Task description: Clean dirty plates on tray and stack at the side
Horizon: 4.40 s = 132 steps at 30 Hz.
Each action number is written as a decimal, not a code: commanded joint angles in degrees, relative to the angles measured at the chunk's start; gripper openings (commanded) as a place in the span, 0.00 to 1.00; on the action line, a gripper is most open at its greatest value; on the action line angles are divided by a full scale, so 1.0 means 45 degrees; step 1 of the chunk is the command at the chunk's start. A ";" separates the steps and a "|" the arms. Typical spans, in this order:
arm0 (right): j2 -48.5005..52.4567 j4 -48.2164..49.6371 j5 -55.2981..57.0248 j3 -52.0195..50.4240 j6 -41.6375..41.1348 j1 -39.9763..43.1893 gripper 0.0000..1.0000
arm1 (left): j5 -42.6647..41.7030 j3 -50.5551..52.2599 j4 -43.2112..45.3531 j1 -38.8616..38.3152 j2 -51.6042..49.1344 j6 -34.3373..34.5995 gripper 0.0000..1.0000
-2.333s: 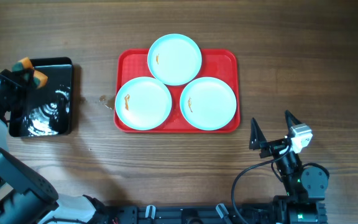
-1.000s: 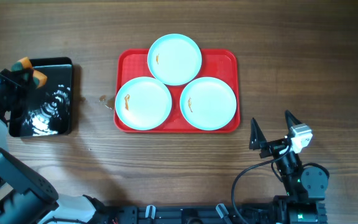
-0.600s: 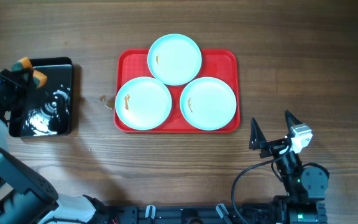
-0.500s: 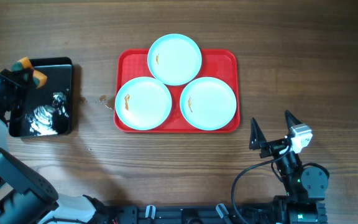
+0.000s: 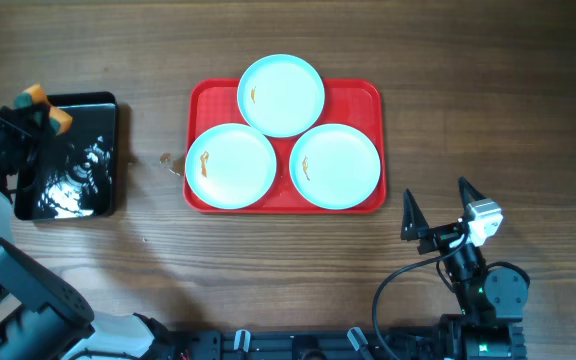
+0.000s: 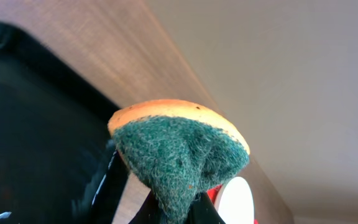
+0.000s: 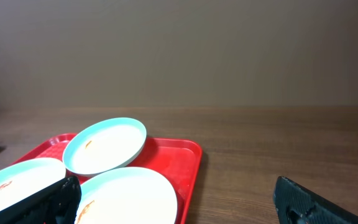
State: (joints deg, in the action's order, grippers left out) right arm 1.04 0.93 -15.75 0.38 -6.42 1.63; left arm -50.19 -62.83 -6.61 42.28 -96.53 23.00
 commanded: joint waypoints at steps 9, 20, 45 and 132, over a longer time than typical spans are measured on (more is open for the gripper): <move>0.0034 0.0063 0.0175 -0.0019 -0.0146 0.0049 1.00 | -0.1943 0.0044 0.0724 0.0947 -0.0024 -0.0053 0.04; 0.0034 0.0063 0.0175 -0.0019 -0.0146 0.0049 1.00 | -0.3599 0.0049 0.0631 0.1651 -0.0029 -0.1073 0.04; 0.0034 0.0063 0.0175 -0.0019 -0.0146 0.0049 1.00 | -0.3478 0.0058 -0.1613 0.1642 -0.0029 -0.2735 0.04; 0.0034 0.0068 0.0175 -0.0019 -0.0146 0.0049 1.00 | 0.5382 0.1938 -0.2992 0.0767 0.2365 -0.7854 0.04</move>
State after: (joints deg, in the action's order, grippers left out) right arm 1.23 0.93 -15.73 0.40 -6.42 1.63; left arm -53.84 -55.79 -16.34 47.42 -80.44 -5.69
